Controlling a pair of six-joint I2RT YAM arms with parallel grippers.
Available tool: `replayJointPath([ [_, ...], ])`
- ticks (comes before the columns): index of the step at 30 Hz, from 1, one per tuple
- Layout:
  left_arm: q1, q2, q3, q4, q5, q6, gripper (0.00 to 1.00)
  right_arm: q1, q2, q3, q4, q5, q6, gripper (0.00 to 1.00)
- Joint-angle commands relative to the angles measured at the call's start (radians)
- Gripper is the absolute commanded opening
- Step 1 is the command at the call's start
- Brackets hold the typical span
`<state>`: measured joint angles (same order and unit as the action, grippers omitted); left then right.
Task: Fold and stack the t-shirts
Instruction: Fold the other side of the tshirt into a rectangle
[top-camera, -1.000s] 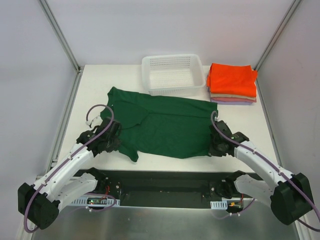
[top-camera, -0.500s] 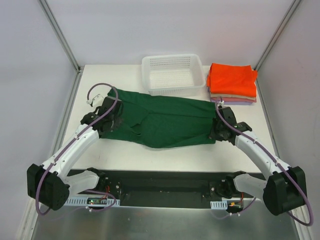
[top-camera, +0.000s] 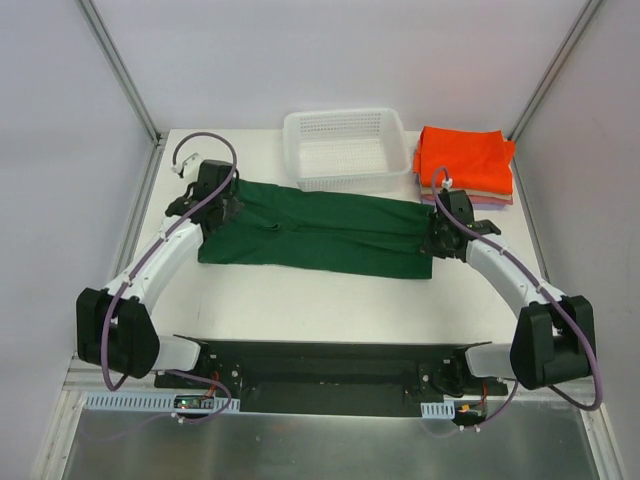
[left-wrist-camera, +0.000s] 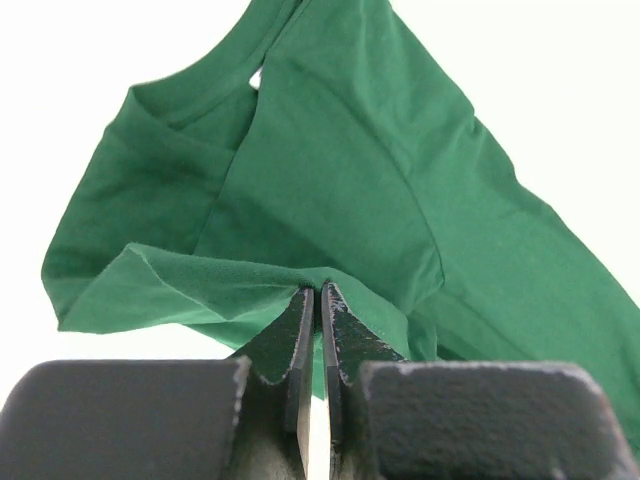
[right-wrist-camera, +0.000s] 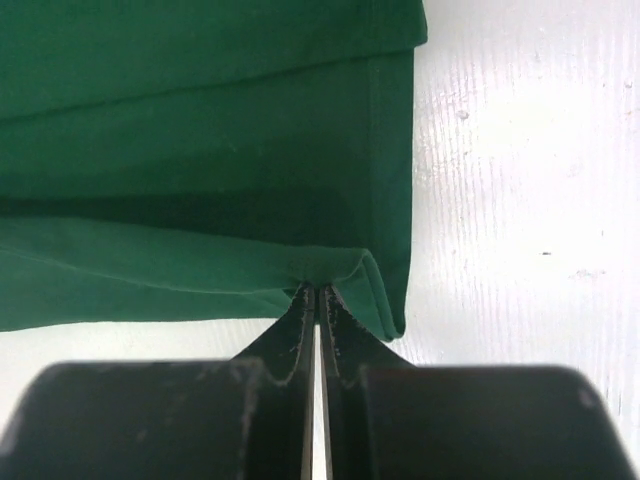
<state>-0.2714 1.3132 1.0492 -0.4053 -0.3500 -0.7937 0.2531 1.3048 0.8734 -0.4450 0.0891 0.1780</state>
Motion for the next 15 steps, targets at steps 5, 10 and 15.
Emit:
replayJointPath([
  [5, 0.031, 0.168, 0.156, 0.108, 0.052, 0.148, 0.00, -0.034, 0.117, 0.091, 0.046, -0.005, -0.023, 0.00],
  [10, 0.046, 0.288, 0.244, 0.108, 0.048, 0.186, 0.00, -0.046, 0.168, 0.108, 0.083, 0.012, -0.025, 0.00],
  [15, 0.061, 0.434, 0.360, 0.105, 0.075, 0.217, 0.10, -0.055, 0.286, 0.173, 0.124, 0.017, -0.071, 0.08],
])
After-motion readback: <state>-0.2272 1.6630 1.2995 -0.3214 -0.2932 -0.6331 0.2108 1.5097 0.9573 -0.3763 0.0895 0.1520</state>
